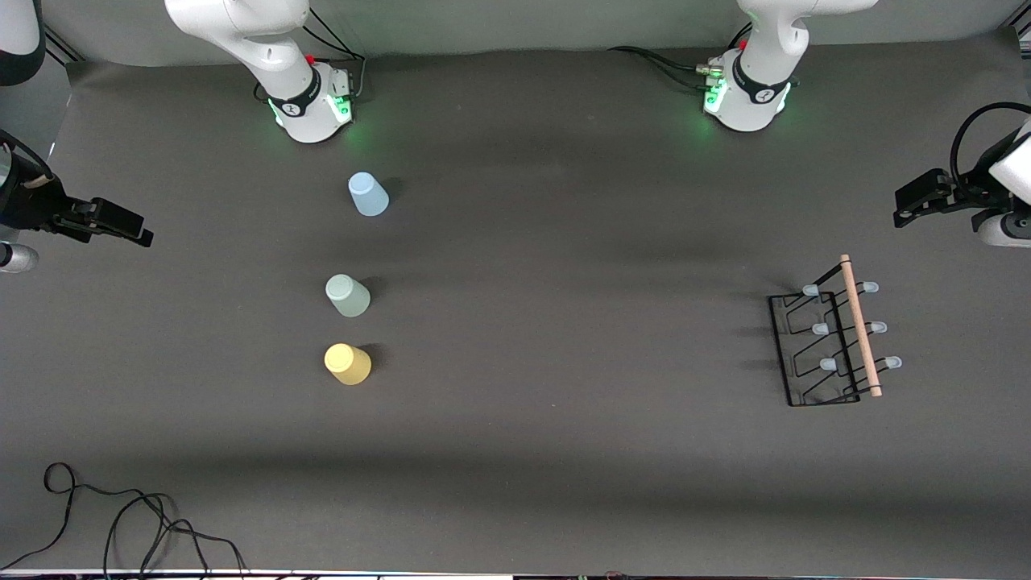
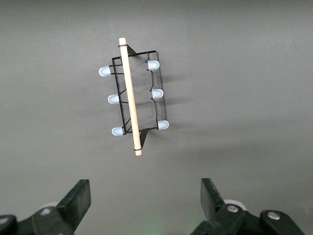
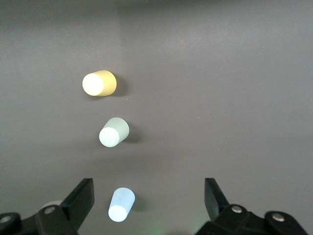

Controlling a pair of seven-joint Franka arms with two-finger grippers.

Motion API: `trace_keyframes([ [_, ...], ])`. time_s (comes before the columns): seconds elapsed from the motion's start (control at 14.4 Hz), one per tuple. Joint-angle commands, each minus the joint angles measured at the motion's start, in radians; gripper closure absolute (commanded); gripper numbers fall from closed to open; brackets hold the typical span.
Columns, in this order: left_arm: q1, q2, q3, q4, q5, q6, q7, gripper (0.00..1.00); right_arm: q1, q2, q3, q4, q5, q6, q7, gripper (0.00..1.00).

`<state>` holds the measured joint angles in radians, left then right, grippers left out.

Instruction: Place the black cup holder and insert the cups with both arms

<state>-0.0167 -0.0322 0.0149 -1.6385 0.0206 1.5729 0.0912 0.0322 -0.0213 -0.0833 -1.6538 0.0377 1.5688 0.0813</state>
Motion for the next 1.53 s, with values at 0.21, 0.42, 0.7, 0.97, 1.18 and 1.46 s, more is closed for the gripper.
trace_keyframes([
  [0.21, 0.001, -0.026, 0.0, -0.014, -0.001, 0.003, 0.005, 0.0, 0.002, -0.017, 0.0, -0.011, -0.012, 0.003, 0.014, 0.0],
  [0.42, 0.001, -0.02, 0.0, -0.015, 0.013, 0.007, 0.005, 0.0, 0.002, -0.016, 0.0, -0.011, -0.012, 0.003, 0.014, 0.0],
  [0.7, 0.0, -0.022, -0.001, -0.015, 0.013, 0.006, 0.005, 0.0, 0.002, -0.016, 0.0, -0.011, -0.012, 0.003, 0.015, 0.0],
  [0.97, -0.005, -0.023, -0.004, -0.014, 0.013, -0.001, 0.004, 0.0, -0.005, -0.019, 0.0, -0.011, -0.012, 0.0, 0.012, 0.0],
  [1.18, -0.003, -0.023, -0.006, -0.014, 0.013, -0.001, 0.004, 0.0, -0.005, -0.019, 0.0, -0.011, -0.012, 0.0, 0.012, 0.0],
  [1.46, -0.002, -0.022, -0.006, -0.017, 0.013, -0.001, 0.005, 0.0, -0.005, -0.019, 0.0, -0.012, -0.012, -0.001, 0.012, 0.0],
])
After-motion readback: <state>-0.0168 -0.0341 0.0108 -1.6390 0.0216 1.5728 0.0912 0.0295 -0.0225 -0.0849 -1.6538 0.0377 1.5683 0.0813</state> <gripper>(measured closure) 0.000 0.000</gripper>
